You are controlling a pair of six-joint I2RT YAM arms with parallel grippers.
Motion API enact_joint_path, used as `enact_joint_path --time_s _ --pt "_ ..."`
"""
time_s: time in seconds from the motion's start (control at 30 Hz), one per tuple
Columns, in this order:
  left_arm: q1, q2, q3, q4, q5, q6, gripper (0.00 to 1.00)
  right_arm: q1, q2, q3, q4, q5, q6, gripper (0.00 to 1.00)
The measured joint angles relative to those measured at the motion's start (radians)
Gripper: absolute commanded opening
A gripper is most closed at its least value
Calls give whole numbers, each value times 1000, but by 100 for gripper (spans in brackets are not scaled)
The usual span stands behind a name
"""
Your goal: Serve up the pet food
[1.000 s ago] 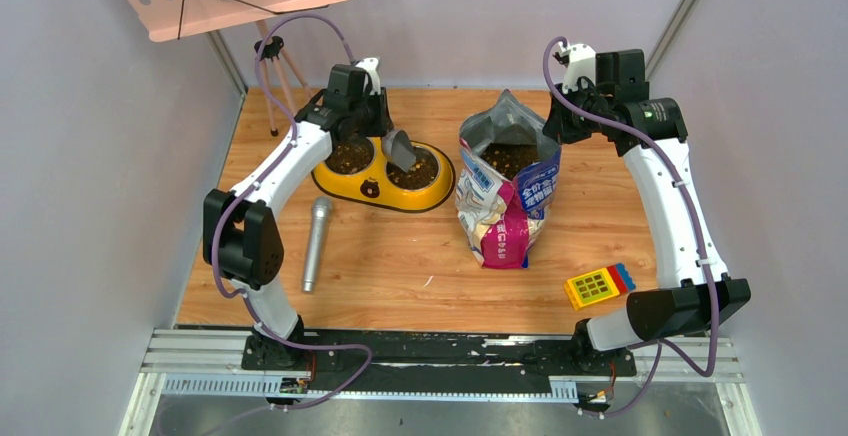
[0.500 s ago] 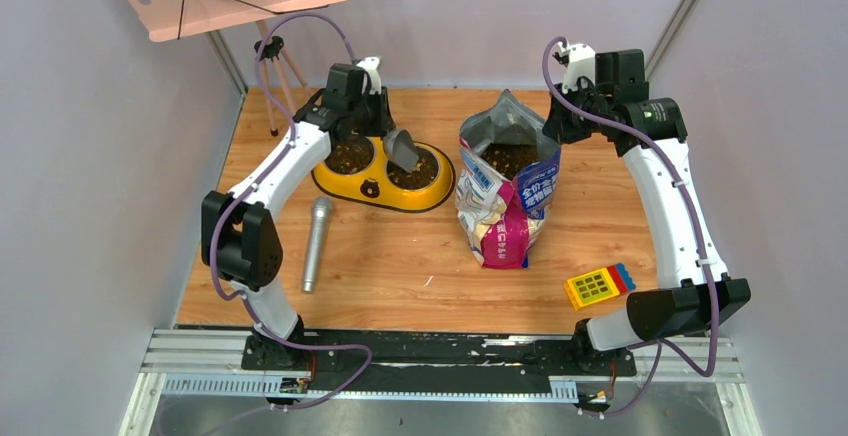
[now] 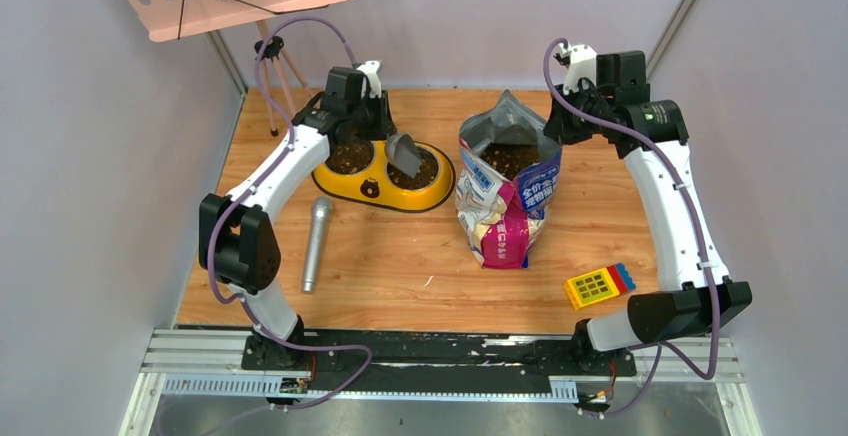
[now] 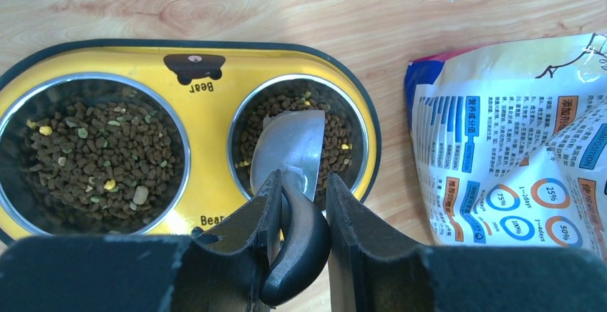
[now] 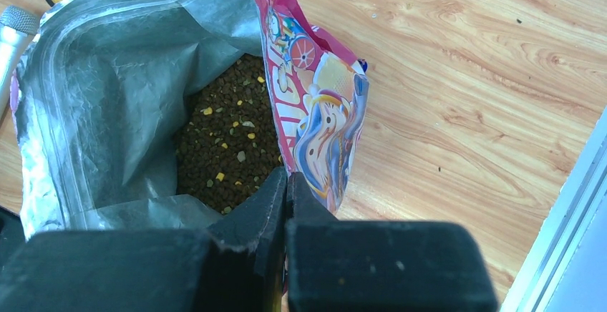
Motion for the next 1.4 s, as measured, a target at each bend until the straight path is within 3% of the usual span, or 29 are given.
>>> enact_joint_path --time_s 0.53,0.7,0.87,1.07,1.23,1.4 --pt "0 -15 24 -37 20 18 0 0 -29 -23 3 18 -4 0" --pt "0 -124 28 -108 53 48 0 0 -29 -23 3 19 -4 0" --pt "4 -246 16 -167 194 53 0 0 -29 -23 3 19 -4 0" --pt "50 -356 -252 -108 431 -54 0 0 -28 -23 4 18 -4 0" --pt "143 -272 -461 -22 643 -178 0 0 -27 -23 6 16 -4 0" --pt "198 -231 -574 72 716 -285 0 0 -23 -23 7 5 -4 0"
